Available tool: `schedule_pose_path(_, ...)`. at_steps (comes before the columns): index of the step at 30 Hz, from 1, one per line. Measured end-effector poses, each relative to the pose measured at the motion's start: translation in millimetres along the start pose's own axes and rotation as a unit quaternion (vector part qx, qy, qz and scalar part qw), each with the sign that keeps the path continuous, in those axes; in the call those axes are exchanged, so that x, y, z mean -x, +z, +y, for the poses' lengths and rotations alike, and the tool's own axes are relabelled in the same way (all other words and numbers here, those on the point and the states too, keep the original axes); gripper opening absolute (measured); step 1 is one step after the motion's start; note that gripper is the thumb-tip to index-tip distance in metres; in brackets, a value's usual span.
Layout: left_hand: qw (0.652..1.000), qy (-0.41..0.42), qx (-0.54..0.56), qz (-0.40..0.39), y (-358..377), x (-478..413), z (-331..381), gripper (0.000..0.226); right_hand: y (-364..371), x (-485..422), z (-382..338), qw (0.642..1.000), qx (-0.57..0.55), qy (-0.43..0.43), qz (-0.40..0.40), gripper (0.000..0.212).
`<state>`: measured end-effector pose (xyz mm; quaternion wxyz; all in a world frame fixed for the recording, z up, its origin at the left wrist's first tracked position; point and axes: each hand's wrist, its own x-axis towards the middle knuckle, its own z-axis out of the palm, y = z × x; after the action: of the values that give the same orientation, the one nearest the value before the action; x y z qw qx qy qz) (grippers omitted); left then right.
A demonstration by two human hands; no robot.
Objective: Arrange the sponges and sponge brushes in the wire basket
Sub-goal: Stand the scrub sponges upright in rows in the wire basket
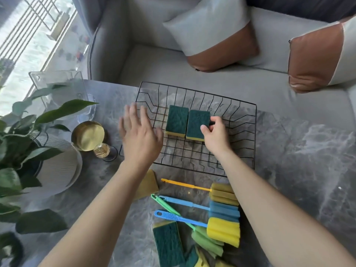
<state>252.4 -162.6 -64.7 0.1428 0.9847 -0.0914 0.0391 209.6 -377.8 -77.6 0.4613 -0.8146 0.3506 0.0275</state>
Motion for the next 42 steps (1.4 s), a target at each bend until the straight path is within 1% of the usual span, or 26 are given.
schedule_pose_path(3, 0.995, -0.045, -0.02, -0.088, 3.2, 14.2, -14.5, 0.081, 9.7, -1.8, -1.7, 1.0, -0.012, 0.003, -0.001, 0.042)
schedule_pose_path(6, 0.992, -0.051, -0.009, -0.116, 4.7, 22.1, -18.6, 0.084, 17.9, -2.4, -3.6, 1.0, -0.026, 0.001, -0.006, 0.041)
schedule_pose_path(16, 0.992, -0.027, -0.025, -0.119, -1.0, 27.6, -15.0, 0.083, 37.8, -8.5, -21.6, 0.999, -0.028, -0.012, -0.019, 0.043)
schedule_pose_path(26, 0.991, -0.037, -0.018, -0.124, -4.1, 28.5, -14.9, 0.085, 40.8, -11.4, -24.3, 1.0, -0.022, 0.002, -0.019, 0.044)
schedule_pose_path(34, 0.992, -0.037, -0.004, -0.122, -3.1, 28.7, -15.5, 0.086, 50.0, -15.0, -23.6, 1.0, -0.011, -0.011, -0.022, 0.043)
schedule_pose_path(39, 0.991, -0.025, 0.006, -0.133, -9.5, 28.1, -15.3, 0.088, 41.2, -11.2, -21.4, 0.999, 0.012, -0.019, -0.035, 0.047)
schedule_pose_path(42, 0.993, -0.015, 0.028, -0.113, -27.1, 38.9, -15.0, 0.085, 21.2, 7.3, -18.2, 0.999, 0.031, -0.031, -0.01, 0.045)
